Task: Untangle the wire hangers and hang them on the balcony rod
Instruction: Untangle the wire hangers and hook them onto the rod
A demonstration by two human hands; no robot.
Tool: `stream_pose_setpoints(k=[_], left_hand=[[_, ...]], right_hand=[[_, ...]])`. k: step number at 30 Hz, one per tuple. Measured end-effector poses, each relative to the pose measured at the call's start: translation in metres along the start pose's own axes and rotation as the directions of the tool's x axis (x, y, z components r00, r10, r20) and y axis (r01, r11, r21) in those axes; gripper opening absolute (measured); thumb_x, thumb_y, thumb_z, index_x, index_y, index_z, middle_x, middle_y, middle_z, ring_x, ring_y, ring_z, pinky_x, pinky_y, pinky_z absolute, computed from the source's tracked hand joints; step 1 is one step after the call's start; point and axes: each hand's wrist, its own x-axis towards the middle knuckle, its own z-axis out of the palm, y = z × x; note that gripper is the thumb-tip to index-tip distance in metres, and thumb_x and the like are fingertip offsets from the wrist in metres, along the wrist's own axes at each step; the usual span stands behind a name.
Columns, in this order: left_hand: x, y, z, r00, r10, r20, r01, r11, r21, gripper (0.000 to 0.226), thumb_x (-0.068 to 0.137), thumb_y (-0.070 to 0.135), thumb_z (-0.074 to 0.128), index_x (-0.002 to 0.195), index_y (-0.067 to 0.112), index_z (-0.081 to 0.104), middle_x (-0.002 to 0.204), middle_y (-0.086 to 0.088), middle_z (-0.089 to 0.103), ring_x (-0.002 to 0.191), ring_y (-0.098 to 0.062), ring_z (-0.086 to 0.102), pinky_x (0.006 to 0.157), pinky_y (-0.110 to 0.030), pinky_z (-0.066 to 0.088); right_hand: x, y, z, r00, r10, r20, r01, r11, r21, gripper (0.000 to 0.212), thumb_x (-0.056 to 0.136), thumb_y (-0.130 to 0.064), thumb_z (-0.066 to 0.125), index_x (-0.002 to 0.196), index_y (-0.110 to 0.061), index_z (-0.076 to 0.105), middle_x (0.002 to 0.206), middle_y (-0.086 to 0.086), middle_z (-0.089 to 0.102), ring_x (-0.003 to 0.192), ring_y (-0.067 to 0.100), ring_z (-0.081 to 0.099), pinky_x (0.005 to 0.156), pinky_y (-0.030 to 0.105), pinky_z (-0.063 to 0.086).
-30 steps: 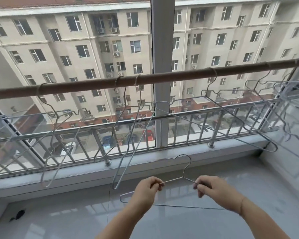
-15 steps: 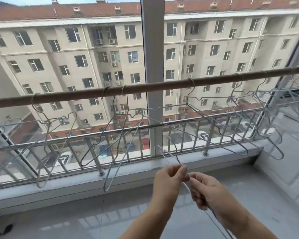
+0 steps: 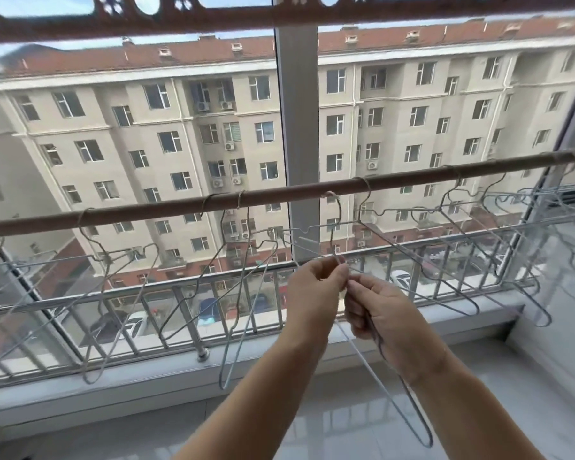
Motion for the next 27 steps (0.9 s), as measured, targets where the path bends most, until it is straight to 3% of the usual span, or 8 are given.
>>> stream_pose_setpoints(k=[6,10,14,17,19,22,24,27], left_hand=[[0.032,0.016,-0.008,0.996,-0.033,-0.077,0.035,0.999,0.035,0.008,0.087,0.007,0.061,0.087,0.009,0.068,0.069,0.000,0.063,0.059,-0.008,0.055,0.056,-0.013,0.045],[0.041,0.013,-0.017,0.994,-0.078,-0.082,0.084,0.994,0.076,0.011,0.087,0.009,0.060,0.091,0.004,0.069,0.082,-0.010,0.069,0.072,-0.016,0.060,0.074,-0.029,0.051],[0.034,0.009,-0.033,0.993,-0.024,-0.112,0.040,0.989,0.144,0.010,0.087,0.015,0.062,0.080,0.021,0.067,0.093,-0.006,0.069,0.086,-0.014,0.062,0.089,-0.033,0.048],[0.027,0.012,-0.055,0.978,0.074,-0.193,-0.044,0.987,0.157,0.022,0.087,0.018,0.063,0.108,0.013,0.065,0.104,-0.006,0.068,0.097,-0.016,0.063,0.093,-0.032,0.050],[0.024,0.016,-0.072,0.947,0.170,-0.271,-0.137,0.981,0.136,0.024,0.088,0.016,0.063,0.111,0.012,0.065,0.102,-0.005,0.070,0.094,-0.016,0.065,0.090,-0.030,0.051],[0.020,0.022,-0.094,0.870,0.258,-0.420,-0.248,0.965,0.080,0.015,0.088,0.011,0.061,0.096,0.021,0.068,0.091,0.000,0.071,0.085,-0.011,0.065,0.083,-0.023,0.051],[0.019,0.023,-0.103,0.855,0.237,-0.462,-0.246,0.968,0.042,0.015,0.088,0.010,0.061,0.092,0.023,0.067,0.087,0.003,0.069,0.080,-0.008,0.063,0.080,-0.019,0.051],[0.022,0.015,-0.112,0.893,0.138,-0.430,-0.124,0.990,0.059,0.011,0.089,0.012,0.061,0.095,0.019,0.067,0.087,0.005,0.068,0.081,-0.006,0.062,0.078,-0.015,0.047]], right_hand=[[0.037,-0.005,0.018,0.999,-0.022,-0.032,0.021,0.999,-0.046,0.028,0.096,-0.011,0.043,0.071,-0.014,0.055,0.042,-0.008,0.039,0.038,0.007,0.035,0.035,0.016,0.026],[0.054,-0.001,0.023,0.999,0.012,-0.051,-0.013,1.000,-0.028,0.033,0.096,-0.010,0.042,0.066,-0.015,0.055,0.042,-0.007,0.041,0.036,0.007,0.035,0.034,0.015,0.025],[0.060,0.008,0.022,0.996,0.038,-0.084,-0.045,0.996,-0.082,0.023,0.094,-0.005,0.039,0.083,-0.008,0.059,0.044,-0.004,0.043,0.040,0.011,0.039,0.035,0.017,0.029],[0.058,0.007,0.024,0.993,0.023,-0.119,-0.046,0.980,-0.195,0.019,0.091,-0.003,0.040,0.099,-0.004,0.058,0.056,0.000,0.052,0.049,0.013,0.048,0.044,0.021,0.037],[0.053,0.004,0.026,0.984,-0.068,-0.165,-0.003,0.918,-0.396,0.022,0.092,-0.008,0.045,0.112,-0.005,0.054,0.080,0.003,0.058,0.070,0.013,0.055,0.063,0.023,0.046],[0.040,0.000,0.031,0.904,-0.383,-0.188,0.138,0.679,-0.721,0.039,0.089,-0.015,0.053,0.126,-0.008,0.046,0.119,0.005,0.047,0.109,0.014,0.047,0.098,0.030,0.041],[0.027,-0.005,0.045,0.834,-0.535,-0.136,0.268,0.608,-0.748,0.038,0.087,-0.014,0.056,0.124,-0.010,0.048,0.116,0.002,0.047,0.105,0.010,0.048,0.095,0.029,0.044],[0.011,0.006,0.074,0.881,-0.473,0.003,0.328,0.606,-0.724,0.032,0.086,-0.022,0.058,0.117,-0.019,0.051,0.102,-0.002,0.052,0.089,0.008,0.053,0.081,0.025,0.048]])
